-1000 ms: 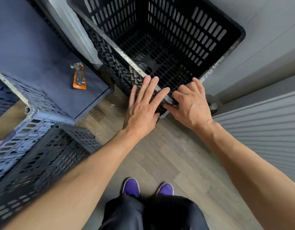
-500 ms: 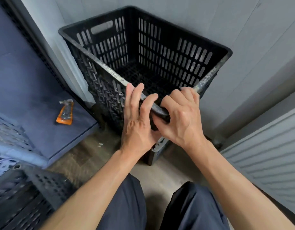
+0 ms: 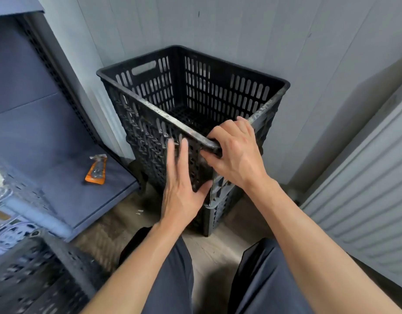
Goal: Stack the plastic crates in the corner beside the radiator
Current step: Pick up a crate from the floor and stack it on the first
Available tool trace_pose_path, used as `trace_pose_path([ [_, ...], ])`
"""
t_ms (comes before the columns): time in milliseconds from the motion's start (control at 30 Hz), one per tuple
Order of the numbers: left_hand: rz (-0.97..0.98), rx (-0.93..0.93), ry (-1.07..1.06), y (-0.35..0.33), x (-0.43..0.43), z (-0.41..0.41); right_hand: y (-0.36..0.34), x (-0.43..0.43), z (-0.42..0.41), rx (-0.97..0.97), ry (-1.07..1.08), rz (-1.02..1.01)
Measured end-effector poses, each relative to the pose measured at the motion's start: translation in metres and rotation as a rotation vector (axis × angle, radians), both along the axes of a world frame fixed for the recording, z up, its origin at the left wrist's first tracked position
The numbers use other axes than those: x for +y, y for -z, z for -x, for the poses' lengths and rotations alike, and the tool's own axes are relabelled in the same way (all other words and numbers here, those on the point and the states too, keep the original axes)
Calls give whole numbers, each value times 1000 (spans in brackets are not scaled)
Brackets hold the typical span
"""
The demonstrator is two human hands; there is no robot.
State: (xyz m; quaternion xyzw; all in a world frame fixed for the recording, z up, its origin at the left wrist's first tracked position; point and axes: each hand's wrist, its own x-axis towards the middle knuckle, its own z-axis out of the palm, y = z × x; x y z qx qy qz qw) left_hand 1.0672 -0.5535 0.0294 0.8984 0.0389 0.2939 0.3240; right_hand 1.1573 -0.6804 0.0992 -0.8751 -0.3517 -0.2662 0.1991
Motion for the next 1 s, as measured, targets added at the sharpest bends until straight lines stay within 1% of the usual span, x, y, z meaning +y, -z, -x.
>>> trace_pose_path([
  [67,111,86,-96,37,-10,16,2,1,2,16,12,-5],
  [100,124,145,-110,54,-14,22,3,1,5,17,14,-17],
  [200,133,327,-63,86,-21,29,13,-5,16,14,-12,-105],
  [300,119,382,-41,92,-22,15,36,-20,27,79,35,-231],
  [333,127,400,-54,93,-23,9,48,-26,31,115,67,-264],
  [400,207,446,-94,93,-25,0,78,-38,38,243,147,-283],
  [467,305,484,-126,95,-29,-5,112,-45,42,458,198,-232],
  [567,340,488,-172,103,-32,-11,153,-42,41,820,188,-159],
  [633,313,475,-186,112,-34,-14,171,-35,37,951,166,-213],
  [733,197,461,-201,128,-41,-18,182,-27,30,1019,163,-392],
  [800,126,445,-231,135,-46,-20,185,-24,23,1066,158,-463],
  [900,61,436,-260,137,-46,-23,187,-23,13,1089,147,-433],
  [1000,92,423,-244,135,-43,-23,189,-26,8,1071,149,-407],
])
